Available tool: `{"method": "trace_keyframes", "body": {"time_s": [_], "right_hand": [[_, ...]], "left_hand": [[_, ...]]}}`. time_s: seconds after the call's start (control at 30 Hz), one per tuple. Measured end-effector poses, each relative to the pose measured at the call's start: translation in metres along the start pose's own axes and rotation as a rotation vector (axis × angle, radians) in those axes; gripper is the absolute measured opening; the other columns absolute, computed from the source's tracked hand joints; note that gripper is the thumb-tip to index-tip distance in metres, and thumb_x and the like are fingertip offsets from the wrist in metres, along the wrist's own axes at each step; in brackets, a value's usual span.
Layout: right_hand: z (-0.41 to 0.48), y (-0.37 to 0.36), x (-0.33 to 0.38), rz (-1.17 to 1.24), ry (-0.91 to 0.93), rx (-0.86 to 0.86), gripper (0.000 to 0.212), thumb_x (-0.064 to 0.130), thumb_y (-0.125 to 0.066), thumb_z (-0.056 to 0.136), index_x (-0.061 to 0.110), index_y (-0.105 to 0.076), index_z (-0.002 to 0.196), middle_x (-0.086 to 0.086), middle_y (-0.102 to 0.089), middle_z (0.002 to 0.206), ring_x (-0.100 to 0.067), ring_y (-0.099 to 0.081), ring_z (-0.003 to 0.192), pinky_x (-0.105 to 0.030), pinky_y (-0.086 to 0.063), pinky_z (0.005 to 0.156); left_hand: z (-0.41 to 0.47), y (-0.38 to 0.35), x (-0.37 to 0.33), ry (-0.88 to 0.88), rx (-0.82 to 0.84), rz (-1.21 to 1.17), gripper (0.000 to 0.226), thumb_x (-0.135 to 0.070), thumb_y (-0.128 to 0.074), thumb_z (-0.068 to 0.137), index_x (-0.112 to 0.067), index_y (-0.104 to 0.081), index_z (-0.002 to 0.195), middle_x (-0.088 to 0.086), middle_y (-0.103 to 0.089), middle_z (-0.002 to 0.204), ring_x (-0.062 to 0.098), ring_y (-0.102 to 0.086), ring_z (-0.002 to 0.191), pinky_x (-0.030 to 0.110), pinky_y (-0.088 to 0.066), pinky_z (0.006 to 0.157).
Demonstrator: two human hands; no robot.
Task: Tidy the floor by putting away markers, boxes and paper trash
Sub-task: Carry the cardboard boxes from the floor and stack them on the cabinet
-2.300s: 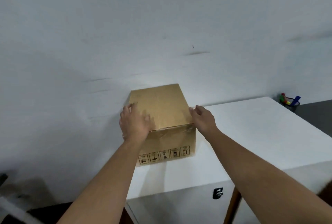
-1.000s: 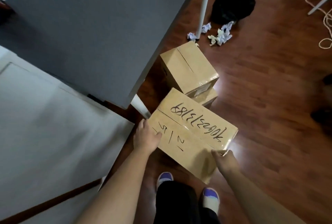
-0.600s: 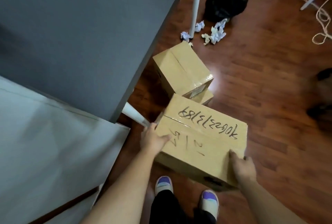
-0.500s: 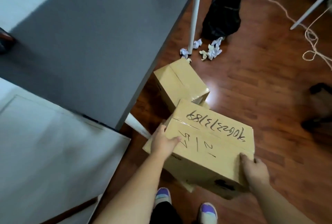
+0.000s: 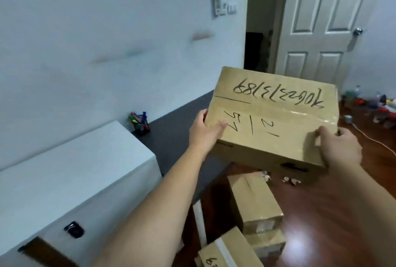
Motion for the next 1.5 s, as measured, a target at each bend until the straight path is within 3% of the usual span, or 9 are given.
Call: {"method": "trace_keyframes", "body": {"time_s": [0.23, 0.47, 0.8, 0.9, 1.03, 1.17, 1.3, 1.4, 1.5], "right_hand": [[-0.110, -0.098, 0.156, 0.204, 0.375, 0.410, 0.057, 0.045, -0.058, 0.078, 0.023, -0.051, 0.130, -0.008, -0.058, 0.128, -0.033, -0.056, 0.111, -0.050, -0.048, 0.094], [-0.259, -0.227, 0.195, 0.194, 0.453, 0.791, 0.051, 0.037, -0.055, 0.088, 0.023, -0.047, 0.136, -0.005, -0.057, 0.128, -0.028, -0.056, 0.109, -0.044, -0.049, 0.090], [-0.343, -0.383, 0.187, 0.074, 0.194, 0.951, 0.052, 0.034, -0.058, 0.081, 0.021, -0.054, 0.130, -0.007, -0.062, 0.115, -0.030, -0.061, 0.101, -0.051, -0.053, 0.089], [-0.351, -0.404, 0.191, 0.109, 0.140, 0.917, 0.056, 0.031, -0.054, 0.086, 0.024, -0.041, 0.140, -0.007, -0.056, 0.129, -0.031, -0.058, 0.109, -0.052, -0.051, 0.091], [-0.379, -0.433, 0.201, 0.094, 0.153, 0.905, 0.067, 0.030, -0.049, 0.085, 0.043, -0.016, 0.142, -0.006, -0.047, 0.138, -0.037, -0.051, 0.116, -0.056, -0.047, 0.095], [-0.423, -0.450, 0.209, 0.031, 0.170, 0.931, 0.053, 0.029, -0.055, 0.081, 0.020, -0.031, 0.128, -0.011, -0.050, 0.119, -0.033, -0.052, 0.105, -0.046, -0.049, 0.085], [-0.422, -0.457, 0.235, -0.076, 0.588, 0.682, 0.038, 0.026, -0.055, 0.078, 0.013, -0.048, 0.114, -0.010, -0.051, 0.120, -0.031, -0.047, 0.112, -0.043, -0.041, 0.092], [-0.398, -0.475, 0.247, -0.126, 0.644, 0.793, 0.066, 0.034, -0.066, 0.078, 0.019, -0.039, 0.136, -0.011, -0.037, 0.146, -0.032, -0.034, 0.133, -0.047, -0.031, 0.108], [-0.399, -0.487, 0.241, -0.085, 0.580, 1.113, 0.069, 0.047, -0.067, 0.079, 0.023, -0.039, 0.138, -0.007, -0.054, 0.133, -0.027, -0.053, 0.117, -0.043, -0.044, 0.100]], "left_hand": [[-0.043, 0.229, -0.018, -0.033, -0.481, -0.033, 0.048, -0.035, -0.072, 0.080, -0.021, -0.057, 0.123, -0.005, -0.062, 0.112, 0.016, -0.060, 0.101, 0.033, -0.051, 0.088], [-0.123, 0.388, 0.067, 0.145, -0.743, -0.043, 0.044, -0.035, -0.071, 0.082, -0.017, -0.059, 0.121, 0.001, -0.065, 0.114, 0.018, -0.061, 0.097, 0.028, -0.049, 0.075], [-0.109, 0.506, 0.179, 0.425, -0.574, 0.159, 0.092, -0.062, -0.076, 0.040, -0.022, -0.056, 0.121, 0.001, -0.058, 0.121, 0.017, -0.060, 0.105, 0.040, -0.053, 0.094], [-0.082, 0.525, 0.177, 0.364, -0.484, 0.221, 0.080, -0.053, -0.083, 0.058, -0.018, -0.054, 0.125, 0.001, -0.058, 0.126, 0.018, -0.058, 0.113, 0.036, -0.049, 0.097], [-0.053, 0.544, 0.167, 0.362, -0.755, 0.820, 0.068, -0.048, -0.069, 0.080, -0.015, -0.042, 0.132, 0.010, -0.042, 0.134, 0.028, -0.049, 0.119, 0.041, -0.046, 0.089], [-0.036, 0.526, 0.182, 0.568, -0.713, 0.393, 0.086, -0.053, -0.065, 0.078, -0.013, -0.026, 0.143, 0.014, -0.033, 0.145, 0.034, -0.044, 0.128, 0.043, -0.043, 0.097], [-0.027, 0.534, 0.194, 0.576, -0.662, 0.292, 0.117, -0.058, -0.076, 0.065, -0.016, -0.009, 0.151, 0.012, -0.020, 0.156, 0.032, -0.035, 0.137, 0.042, -0.036, 0.111], [-0.019, 0.550, 0.197, 0.566, -0.588, 0.321, 0.113, -0.059, -0.080, 0.058, -0.011, -0.026, 0.145, 0.012, -0.036, 0.149, 0.031, -0.043, 0.132, 0.047, -0.040, 0.108], [-0.014, 0.568, 0.195, 0.560, -0.558, 0.533, 0.073, -0.056, -0.074, 0.069, -0.007, -0.054, 0.119, 0.011, -0.059, 0.124, 0.029, -0.058, 0.110, 0.044, -0.048, 0.098]]}}
Point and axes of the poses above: each hand's wrist, its own z-axis towards the middle knuckle, its own y-axis out of the back of the hand, x = y × z, the point moved 3 cm from there along z, towards the middle knuckle
